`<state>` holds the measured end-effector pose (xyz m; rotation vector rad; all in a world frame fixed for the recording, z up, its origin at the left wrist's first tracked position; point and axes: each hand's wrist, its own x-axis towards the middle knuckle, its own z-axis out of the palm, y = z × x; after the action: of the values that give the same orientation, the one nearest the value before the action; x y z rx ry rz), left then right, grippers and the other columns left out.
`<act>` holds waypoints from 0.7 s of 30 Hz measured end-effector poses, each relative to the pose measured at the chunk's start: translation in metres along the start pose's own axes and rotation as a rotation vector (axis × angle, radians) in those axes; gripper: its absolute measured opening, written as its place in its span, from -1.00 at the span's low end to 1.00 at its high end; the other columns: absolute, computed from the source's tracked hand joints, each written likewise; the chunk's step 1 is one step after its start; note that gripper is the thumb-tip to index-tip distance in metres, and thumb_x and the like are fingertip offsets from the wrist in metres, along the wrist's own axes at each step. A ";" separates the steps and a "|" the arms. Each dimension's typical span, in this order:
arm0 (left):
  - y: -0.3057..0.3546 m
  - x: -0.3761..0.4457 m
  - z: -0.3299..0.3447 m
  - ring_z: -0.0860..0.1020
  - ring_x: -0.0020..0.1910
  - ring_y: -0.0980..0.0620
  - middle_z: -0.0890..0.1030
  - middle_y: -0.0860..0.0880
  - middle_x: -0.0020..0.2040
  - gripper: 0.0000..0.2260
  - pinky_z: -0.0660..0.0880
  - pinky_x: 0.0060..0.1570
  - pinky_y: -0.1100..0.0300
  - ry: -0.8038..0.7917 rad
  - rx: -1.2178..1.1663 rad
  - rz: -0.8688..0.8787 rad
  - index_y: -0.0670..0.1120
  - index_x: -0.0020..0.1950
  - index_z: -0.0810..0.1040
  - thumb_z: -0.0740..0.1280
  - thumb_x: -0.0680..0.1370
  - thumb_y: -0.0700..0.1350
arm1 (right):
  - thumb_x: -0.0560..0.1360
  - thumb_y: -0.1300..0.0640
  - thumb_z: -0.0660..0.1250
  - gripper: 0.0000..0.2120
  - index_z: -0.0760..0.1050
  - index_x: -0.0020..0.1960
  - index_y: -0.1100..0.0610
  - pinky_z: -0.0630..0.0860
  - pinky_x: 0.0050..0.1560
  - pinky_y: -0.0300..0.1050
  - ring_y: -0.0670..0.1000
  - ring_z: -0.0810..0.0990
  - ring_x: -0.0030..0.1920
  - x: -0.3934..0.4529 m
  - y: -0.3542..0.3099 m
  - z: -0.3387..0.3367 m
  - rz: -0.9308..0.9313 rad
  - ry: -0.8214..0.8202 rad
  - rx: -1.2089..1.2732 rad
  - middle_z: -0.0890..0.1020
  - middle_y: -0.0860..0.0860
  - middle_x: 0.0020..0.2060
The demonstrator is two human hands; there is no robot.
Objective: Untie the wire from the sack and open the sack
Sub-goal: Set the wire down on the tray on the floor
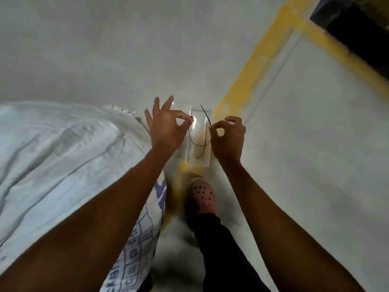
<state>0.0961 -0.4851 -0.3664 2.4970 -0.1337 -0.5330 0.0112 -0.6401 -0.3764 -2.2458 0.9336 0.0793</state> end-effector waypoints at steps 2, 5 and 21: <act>-0.008 0.015 0.050 0.08 0.71 -0.17 0.33 -0.03 0.66 -0.78 -0.14 0.59 -0.35 0.001 0.049 -0.047 0.11 0.02 0.77 0.42 0.59 0.19 | 0.53 0.08 0.48 -0.94 0.74 -0.05 0.02 0.43 0.25 0.03 0.19 0.47 0.37 0.022 0.040 0.026 0.040 -0.059 -0.077 0.52 0.08 0.40; -0.033 0.041 0.117 0.04 0.72 -0.17 0.29 -0.02 0.68 -0.81 -0.17 0.58 -0.38 -0.028 0.078 -0.118 0.10 0.02 0.77 0.43 0.59 0.16 | 0.54 0.07 0.48 -0.90 0.76 0.01 0.04 0.43 0.37 0.18 0.19 0.42 0.47 0.050 0.091 0.070 0.059 -0.122 -0.126 0.48 0.10 0.48; -0.114 0.069 0.259 0.16 0.67 -0.25 0.30 -0.08 0.65 -0.81 0.23 0.49 -0.46 -0.133 0.506 0.022 0.05 0.09 0.76 0.41 0.62 0.09 | 0.57 0.15 0.38 -0.87 0.71 -0.03 0.10 0.13 0.55 0.47 0.35 0.17 0.63 0.082 0.206 0.207 -0.198 -0.190 -0.591 0.35 0.15 0.59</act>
<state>0.0524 -0.5392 -0.6494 2.9407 -0.3902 -0.7302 -0.0204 -0.6633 -0.6771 -2.7943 0.6320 0.5298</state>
